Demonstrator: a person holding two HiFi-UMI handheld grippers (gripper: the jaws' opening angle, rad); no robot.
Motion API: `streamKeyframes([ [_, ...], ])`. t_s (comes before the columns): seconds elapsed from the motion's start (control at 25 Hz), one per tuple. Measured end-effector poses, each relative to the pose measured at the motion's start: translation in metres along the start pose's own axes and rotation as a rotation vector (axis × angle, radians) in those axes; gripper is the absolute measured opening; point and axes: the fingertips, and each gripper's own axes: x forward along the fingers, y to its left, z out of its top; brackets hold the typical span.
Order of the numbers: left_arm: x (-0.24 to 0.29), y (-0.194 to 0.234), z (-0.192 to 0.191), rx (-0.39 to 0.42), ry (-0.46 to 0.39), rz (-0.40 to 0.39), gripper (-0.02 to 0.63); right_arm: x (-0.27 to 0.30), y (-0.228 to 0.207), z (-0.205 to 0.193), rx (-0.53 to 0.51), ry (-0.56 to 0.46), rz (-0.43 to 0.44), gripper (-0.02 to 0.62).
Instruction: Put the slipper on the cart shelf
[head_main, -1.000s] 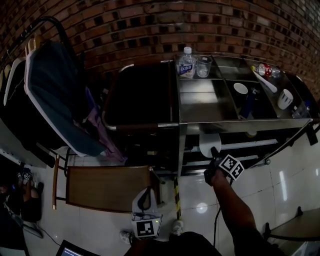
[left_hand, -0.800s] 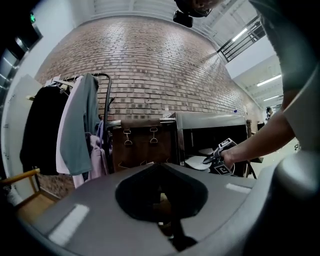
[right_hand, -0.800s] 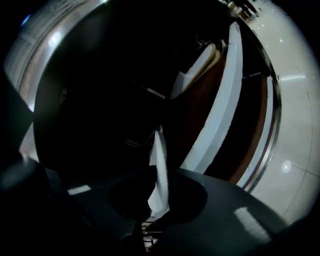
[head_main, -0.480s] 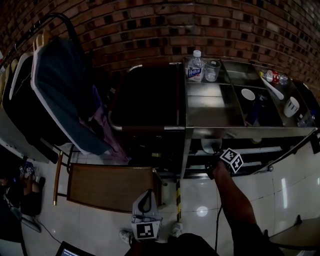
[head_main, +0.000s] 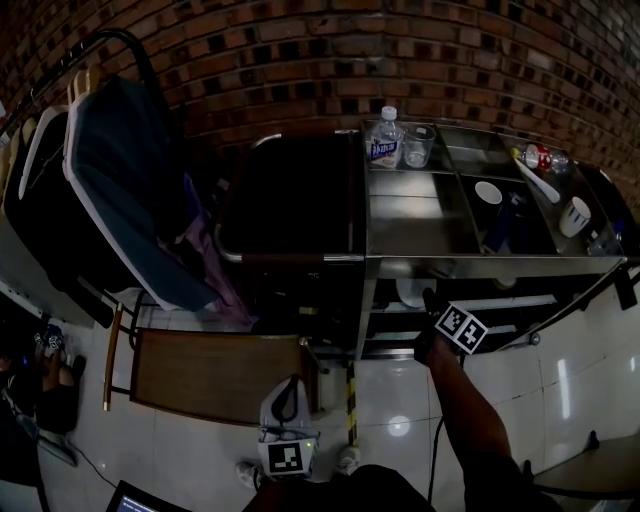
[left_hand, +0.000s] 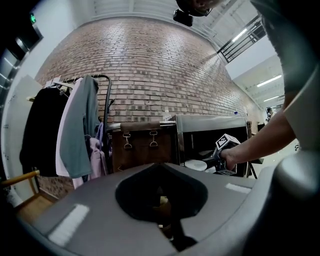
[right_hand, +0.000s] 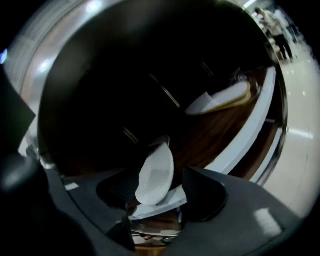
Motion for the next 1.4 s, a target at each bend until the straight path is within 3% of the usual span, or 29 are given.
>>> streamKeyframes([
  [0.08, 0.001, -0.003, 0.003, 0.003, -0.013, -0.011, 0.014, -0.024, 0.005, 0.005, -0.125, -0.04, 0.002, 0.253],
  [0.24, 0.004, -0.01, 0.005, -0.005, -0.032, -0.032, 0.014, -0.075, 0.04, 0.002, -0.192, -0.069, 0.111, 0.251],
  [0.32, 0.004, -0.012, 0.006, -0.008, -0.042, -0.04, 0.014, -0.103, 0.067, 0.0, -0.321, -0.094, 0.153, 0.236],
  [0.48, -0.001, -0.021, 0.032, -0.019, -0.086, -0.068, 0.014, -0.155, 0.11, -0.01, -0.667, -0.184, 0.165, 0.15],
  [0.6, -0.005, -0.025, 0.042, -0.027, -0.105, -0.079, 0.014, -0.187, 0.131, -0.013, -0.817, -0.258, 0.141, 0.032],
  [0.64, -0.007, -0.024, 0.044, -0.033, -0.106, -0.081, 0.014, -0.194, 0.137, -0.016, -0.829, -0.262, 0.145, 0.002],
  [0.96, -0.015, -0.017, 0.057, -0.111, -0.096, -0.095, 0.014, -0.228, 0.159, -0.041, -0.898, -0.248, 0.135, 0.002],
  [1.08, -0.017, -0.008, 0.048, -0.094, -0.071, -0.071, 0.014, -0.236, 0.169, -0.049, -0.883, -0.26, 0.135, 0.002],
  [1.4, -0.031, -0.01, 0.069, -0.046, -0.122, -0.085, 0.014, -0.254, 0.191, -0.058, -0.913, -0.312, 0.173, 0.002],
])
